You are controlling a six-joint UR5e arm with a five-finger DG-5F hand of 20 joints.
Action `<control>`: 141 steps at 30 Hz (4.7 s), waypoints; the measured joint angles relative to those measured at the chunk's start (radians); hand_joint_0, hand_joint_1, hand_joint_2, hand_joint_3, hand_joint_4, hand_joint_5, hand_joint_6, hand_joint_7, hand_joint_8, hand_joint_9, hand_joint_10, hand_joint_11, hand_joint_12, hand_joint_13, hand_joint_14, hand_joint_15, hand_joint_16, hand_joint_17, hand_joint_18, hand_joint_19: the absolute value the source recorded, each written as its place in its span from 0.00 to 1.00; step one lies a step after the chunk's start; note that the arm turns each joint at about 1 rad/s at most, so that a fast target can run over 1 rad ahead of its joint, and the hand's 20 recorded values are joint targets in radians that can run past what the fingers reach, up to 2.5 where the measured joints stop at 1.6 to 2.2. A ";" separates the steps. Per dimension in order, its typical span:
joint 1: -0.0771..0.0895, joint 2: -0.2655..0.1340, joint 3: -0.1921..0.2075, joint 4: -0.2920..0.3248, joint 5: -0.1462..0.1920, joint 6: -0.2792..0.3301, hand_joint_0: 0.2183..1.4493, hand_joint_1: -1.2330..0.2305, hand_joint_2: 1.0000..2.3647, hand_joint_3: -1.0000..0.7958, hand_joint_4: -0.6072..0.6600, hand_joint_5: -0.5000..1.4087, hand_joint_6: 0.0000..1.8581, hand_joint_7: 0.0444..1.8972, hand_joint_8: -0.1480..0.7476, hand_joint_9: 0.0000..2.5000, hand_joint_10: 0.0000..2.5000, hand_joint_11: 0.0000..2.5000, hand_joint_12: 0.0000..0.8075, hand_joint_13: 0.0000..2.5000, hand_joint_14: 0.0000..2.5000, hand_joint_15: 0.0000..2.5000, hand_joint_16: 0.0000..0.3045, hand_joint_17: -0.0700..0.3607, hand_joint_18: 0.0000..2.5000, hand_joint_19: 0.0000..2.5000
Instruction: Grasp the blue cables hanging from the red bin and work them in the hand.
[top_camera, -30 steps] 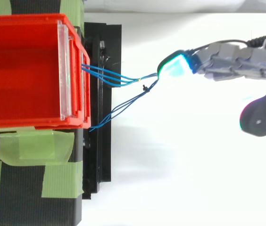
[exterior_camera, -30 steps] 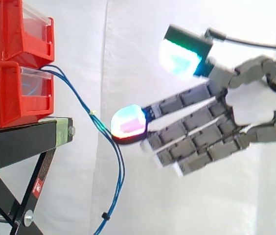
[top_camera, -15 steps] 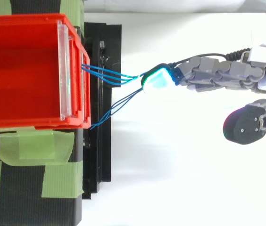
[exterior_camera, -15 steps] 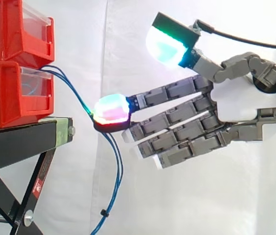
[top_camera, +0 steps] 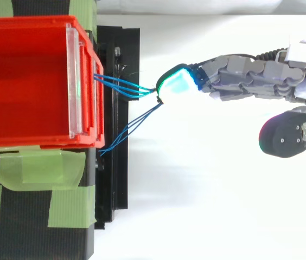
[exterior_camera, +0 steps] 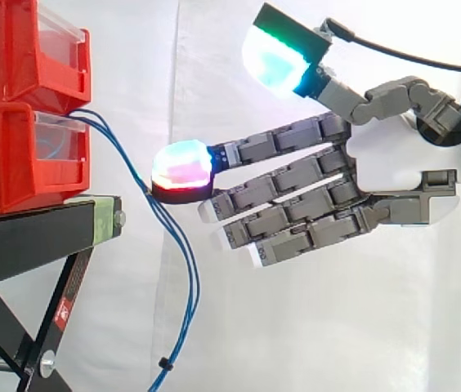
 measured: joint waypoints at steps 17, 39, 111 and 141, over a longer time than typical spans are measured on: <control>-0.014 0.000 -0.072 0.020 -0.001 0.065 0.47 0.52 0.00 0.00 0.61 0.10 0.00 0.35 0.46 0.06 0.00 0.07 0.45 0.00 0.00 0.10 0.19 0.46 0.00 0.14; -0.030 -0.132 -0.081 0.247 0.016 0.122 0.48 0.52 0.00 0.00 0.62 0.11 0.00 0.36 0.46 0.06 0.00 0.07 0.44 0.00 0.00 0.10 0.19 0.46 0.00 0.14; 0.077 -0.350 0.097 0.242 0.132 0.126 0.48 0.51 0.00 0.00 0.64 0.14 0.00 0.36 0.48 0.12 0.00 0.10 0.45 0.04 0.00 0.11 0.18 0.45 0.00 0.13; 0.098 -0.350 0.097 0.280 0.134 0.122 0.52 0.48 0.00 0.02 0.70 0.23 0.01 0.39 0.56 0.34 0.01 0.51 0.58 0.37 0.01 0.39 0.18 0.44 0.28 0.20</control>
